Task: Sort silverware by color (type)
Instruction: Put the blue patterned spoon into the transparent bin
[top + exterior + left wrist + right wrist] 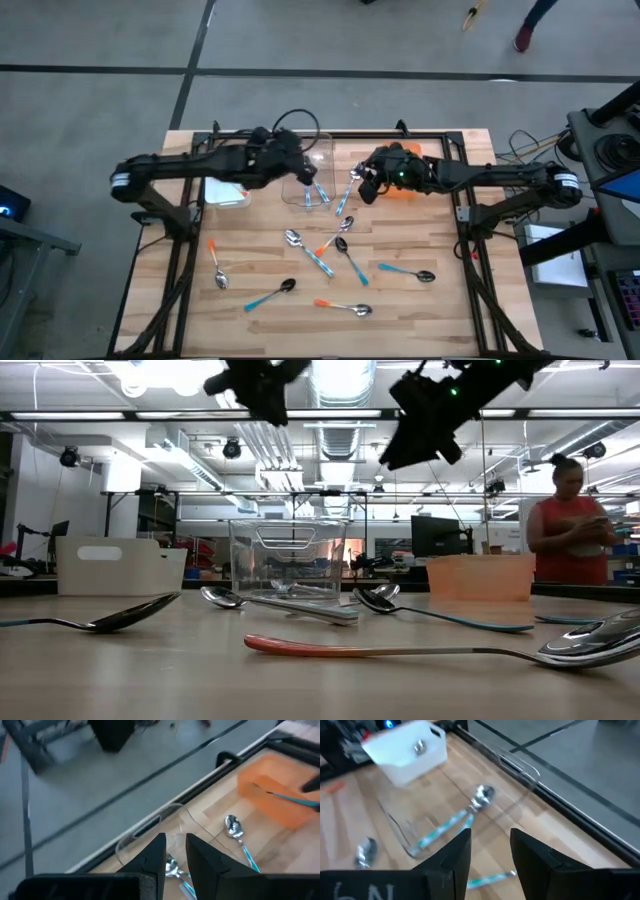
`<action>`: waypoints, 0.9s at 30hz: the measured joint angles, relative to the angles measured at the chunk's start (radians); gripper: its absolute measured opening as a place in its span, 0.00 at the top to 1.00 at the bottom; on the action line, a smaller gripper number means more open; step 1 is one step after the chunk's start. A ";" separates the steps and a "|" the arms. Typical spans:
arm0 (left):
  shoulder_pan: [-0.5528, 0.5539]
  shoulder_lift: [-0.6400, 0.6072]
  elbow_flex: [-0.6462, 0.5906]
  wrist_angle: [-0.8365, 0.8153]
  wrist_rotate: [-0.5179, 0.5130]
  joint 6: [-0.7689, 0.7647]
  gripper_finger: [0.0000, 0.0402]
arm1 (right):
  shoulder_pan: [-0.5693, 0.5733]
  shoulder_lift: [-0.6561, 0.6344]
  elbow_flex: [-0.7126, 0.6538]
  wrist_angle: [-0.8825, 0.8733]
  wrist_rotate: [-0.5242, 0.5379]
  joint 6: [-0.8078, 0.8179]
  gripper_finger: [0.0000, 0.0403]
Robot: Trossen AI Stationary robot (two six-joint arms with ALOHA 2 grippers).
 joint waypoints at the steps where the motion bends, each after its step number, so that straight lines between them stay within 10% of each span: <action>1: -0.012 -0.028 -0.029 0.016 -0.001 0.022 0.87 | 0.002 0.012 0.020 0.000 0.000 0.006 0.68; 17: -0.134 -0.557 -0.757 0.793 0.001 0.350 0.90 | 0.010 0.504 0.695 -0.352 -0.040 0.003 0.68; 27: -0.133 -0.783 -0.990 1.060 -0.027 0.546 0.90 | -0.022 0.804 1.110 -0.611 -0.041 0.070 0.68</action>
